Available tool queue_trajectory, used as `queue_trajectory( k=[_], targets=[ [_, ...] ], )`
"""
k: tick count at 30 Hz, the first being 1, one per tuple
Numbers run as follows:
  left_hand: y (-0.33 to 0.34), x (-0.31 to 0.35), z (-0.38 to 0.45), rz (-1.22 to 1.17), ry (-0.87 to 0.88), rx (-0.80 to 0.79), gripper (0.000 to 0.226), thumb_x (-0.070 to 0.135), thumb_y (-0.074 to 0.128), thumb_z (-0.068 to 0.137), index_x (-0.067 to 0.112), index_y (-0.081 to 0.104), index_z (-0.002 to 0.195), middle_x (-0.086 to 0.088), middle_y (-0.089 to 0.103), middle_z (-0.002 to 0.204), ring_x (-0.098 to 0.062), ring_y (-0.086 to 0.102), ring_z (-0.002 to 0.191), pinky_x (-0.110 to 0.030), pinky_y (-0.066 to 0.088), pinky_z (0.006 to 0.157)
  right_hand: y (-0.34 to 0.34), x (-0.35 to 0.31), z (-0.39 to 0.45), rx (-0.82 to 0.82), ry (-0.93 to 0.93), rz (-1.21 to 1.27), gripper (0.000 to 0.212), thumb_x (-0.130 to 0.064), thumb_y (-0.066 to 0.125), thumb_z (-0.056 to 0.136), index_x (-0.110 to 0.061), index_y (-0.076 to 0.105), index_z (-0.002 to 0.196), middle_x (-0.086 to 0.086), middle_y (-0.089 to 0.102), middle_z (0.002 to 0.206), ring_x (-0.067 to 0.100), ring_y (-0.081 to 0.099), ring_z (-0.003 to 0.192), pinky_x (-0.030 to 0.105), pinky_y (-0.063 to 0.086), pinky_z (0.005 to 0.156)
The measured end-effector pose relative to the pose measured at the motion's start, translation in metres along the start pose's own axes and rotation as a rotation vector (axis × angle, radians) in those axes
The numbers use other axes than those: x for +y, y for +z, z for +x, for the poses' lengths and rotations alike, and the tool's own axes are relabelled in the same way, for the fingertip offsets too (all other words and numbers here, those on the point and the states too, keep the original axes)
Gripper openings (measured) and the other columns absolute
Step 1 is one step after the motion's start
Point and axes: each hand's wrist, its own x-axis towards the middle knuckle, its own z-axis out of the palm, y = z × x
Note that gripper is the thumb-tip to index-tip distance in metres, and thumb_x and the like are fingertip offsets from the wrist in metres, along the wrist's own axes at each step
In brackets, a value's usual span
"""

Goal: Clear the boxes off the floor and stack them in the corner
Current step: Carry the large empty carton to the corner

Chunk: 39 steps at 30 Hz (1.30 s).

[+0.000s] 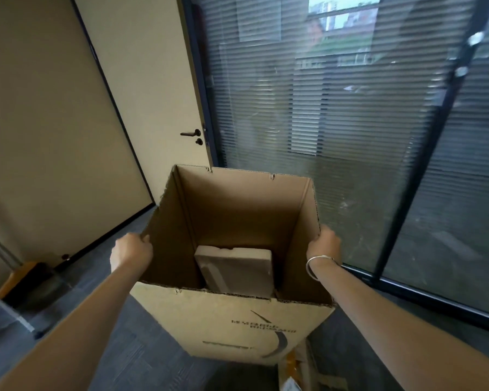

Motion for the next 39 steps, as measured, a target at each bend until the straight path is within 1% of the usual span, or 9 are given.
queue_trajectory(
  k=[8,13,18,21,25,29,32,35,39],
  targets=[
    [-0.009,0.075,-0.120,-0.073,0.173,-0.020,0.031,0.026,0.045,0.101,0.003,0.064,0.093,-0.014,0.060,0.077,-0.032,0.060,0.072,-0.037,0.053,0.066,-0.149,0.071,-0.038,0.184,0.062,0.003,0.036,-0.001,0.048,0.094,-0.009,0.055,0.128,0.019,0.061,0.120,0.037,0.058,0.110,0.044,0.050,0.087],
    [-0.002,0.119,-0.193,-0.121,0.273,-0.065,0.031,0.024,0.043,0.102,0.002,0.060,0.090,-0.013,0.059,0.074,-0.026,0.056,0.064,-0.032,0.044,0.054,-0.237,0.117,-0.058,0.281,0.109,-0.037,0.028,-0.002,0.050,0.093,-0.007,0.059,0.118,0.018,0.062,0.116,0.037,0.058,0.108,0.040,0.048,0.080],
    [0.014,0.167,-0.260,-0.217,0.382,-0.154,0.027,0.024,0.044,0.101,0.003,0.060,0.094,-0.016,0.063,0.088,-0.030,0.061,0.080,-0.038,0.051,0.070,-0.316,0.173,-0.080,0.365,0.212,-0.070,0.027,-0.001,0.048,0.093,-0.006,0.059,0.118,0.021,0.061,0.119,0.039,0.057,0.111,0.042,0.048,0.084],
    [0.027,0.196,-0.297,-0.234,0.425,-0.175,0.032,0.027,0.048,0.099,-0.001,0.062,0.096,-0.016,0.064,0.086,-0.034,0.063,0.077,-0.043,0.057,0.074,-0.358,0.207,-0.098,0.416,0.280,-0.074,0.029,-0.004,0.047,0.094,-0.007,0.059,0.120,0.020,0.061,0.120,0.039,0.057,0.112,0.043,0.049,0.085],
    [0.038,0.236,-0.363,-0.199,0.524,-0.190,0.030,0.026,0.048,0.099,0.002,0.062,0.088,-0.015,0.061,0.075,-0.032,0.060,0.069,-0.035,0.049,0.062,-0.418,0.253,-0.124,0.492,0.332,-0.071,0.028,-0.005,0.047,0.093,-0.006,0.060,0.118,0.021,0.062,0.119,0.040,0.058,0.110,0.043,0.049,0.086],
    [0.053,0.273,-0.428,-0.199,0.640,-0.272,0.029,0.024,0.049,0.099,0.001,0.066,0.092,-0.018,0.062,0.079,-0.033,0.059,0.073,-0.037,0.047,0.066,-0.480,0.300,-0.161,0.556,0.402,-0.085,0.028,-0.006,0.045,0.093,-0.006,0.061,0.117,0.021,0.063,0.117,0.039,0.059,0.109,0.041,0.049,0.086],
    [0.063,0.298,-0.477,-0.185,0.739,-0.319,0.030,0.024,0.048,0.100,0.002,0.063,0.086,-0.016,0.060,0.076,-0.031,0.057,0.070,-0.035,0.046,0.064,-0.522,0.333,-0.190,0.617,0.453,-0.110,0.025,-0.005,0.049,0.093,-0.002,0.063,0.113,0.021,0.065,0.115,0.038,0.061,0.109,0.040,0.048,0.089],
    [0.074,0.324,-0.529,-0.184,0.849,-0.360,0.032,0.025,0.048,0.100,0.005,0.059,0.077,-0.014,0.058,0.071,-0.026,0.055,0.063,-0.032,0.042,0.058,-0.566,0.360,-0.225,0.673,0.551,-0.109,0.029,-0.005,0.049,0.093,0.000,0.058,0.120,0.021,0.059,0.123,0.037,0.057,0.114,0.042,0.045,0.094],
    [0.088,0.364,-0.593,-0.187,0.996,-0.434,0.034,0.025,0.051,0.098,0.000,0.061,0.077,-0.018,0.062,0.076,-0.030,0.057,0.068,-0.036,0.046,0.060,-0.617,0.390,-0.277,0.753,0.661,-0.090,0.031,-0.006,0.046,0.093,0.002,0.054,0.122,0.023,0.057,0.123,0.039,0.055,0.113,0.043,0.045,0.091]
  ],
)
